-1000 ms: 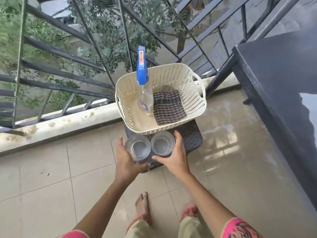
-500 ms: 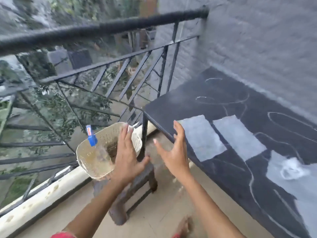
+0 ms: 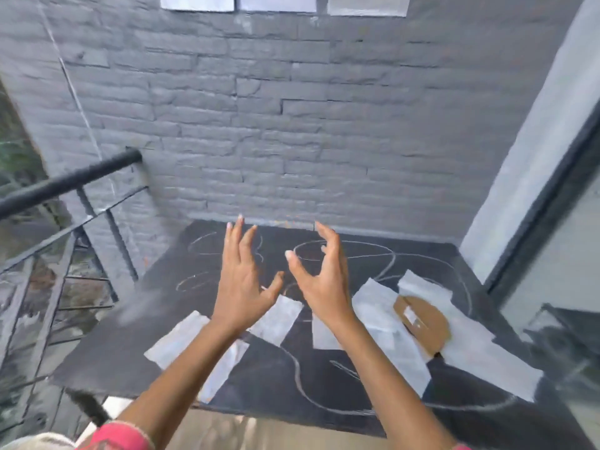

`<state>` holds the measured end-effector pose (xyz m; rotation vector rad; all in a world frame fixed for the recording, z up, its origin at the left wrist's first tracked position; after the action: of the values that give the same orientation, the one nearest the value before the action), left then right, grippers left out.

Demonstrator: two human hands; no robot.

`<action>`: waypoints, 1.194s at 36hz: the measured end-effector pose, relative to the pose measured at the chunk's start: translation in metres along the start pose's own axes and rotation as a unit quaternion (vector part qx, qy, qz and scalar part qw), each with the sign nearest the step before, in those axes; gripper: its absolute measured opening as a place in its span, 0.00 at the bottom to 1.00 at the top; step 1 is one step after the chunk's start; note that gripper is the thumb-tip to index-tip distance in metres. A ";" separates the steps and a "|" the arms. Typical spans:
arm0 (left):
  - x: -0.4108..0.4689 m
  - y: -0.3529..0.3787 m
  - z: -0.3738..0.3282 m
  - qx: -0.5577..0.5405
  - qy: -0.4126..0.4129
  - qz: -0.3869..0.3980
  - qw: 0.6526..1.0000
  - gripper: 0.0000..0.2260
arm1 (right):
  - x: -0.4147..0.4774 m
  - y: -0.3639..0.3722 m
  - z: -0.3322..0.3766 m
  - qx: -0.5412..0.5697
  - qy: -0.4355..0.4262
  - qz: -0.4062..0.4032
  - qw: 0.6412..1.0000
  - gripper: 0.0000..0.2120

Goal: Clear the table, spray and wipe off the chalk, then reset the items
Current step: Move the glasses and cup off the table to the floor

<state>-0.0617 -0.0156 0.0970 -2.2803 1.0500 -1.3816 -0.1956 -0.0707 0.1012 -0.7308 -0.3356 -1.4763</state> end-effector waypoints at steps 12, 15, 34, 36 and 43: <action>-0.023 0.209 0.008 0.032 -0.054 0.247 0.967 0.36 | -0.007 -0.056 -0.240 -0.116 0.208 0.133 0.962 0.30; -0.038 0.244 0.023 0.068 -0.074 0.312 0.945 0.35 | -0.020 -0.049 -0.281 -0.136 0.255 0.165 0.943 0.32; -0.085 0.293 0.063 0.077 -0.160 0.377 0.909 0.37 | -0.037 -0.014 -0.325 -0.168 0.220 0.163 0.947 0.27; -0.088 0.288 0.064 0.076 -0.155 0.376 0.910 0.38 | -0.033 -0.010 -0.316 -0.134 0.228 0.175 0.949 0.26; -0.095 0.239 0.065 0.011 -0.206 0.280 0.938 0.41 | -0.028 0.014 -0.263 -0.039 0.208 0.150 0.966 0.29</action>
<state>-0.1382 -0.1240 -0.1321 -1.9055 1.3684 -0.6521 -0.2442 -0.2145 -0.1155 -0.4910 0.1510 -1.3161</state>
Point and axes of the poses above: each hand's wrist, its own x-axis towards the middle knuckle, its own y-axis out of the palm, z = x × y, the point moved 5 cm from there along x, towards the middle knuckle, and after that the axes turned 4 degrees about -z, right-handed, at the moved point
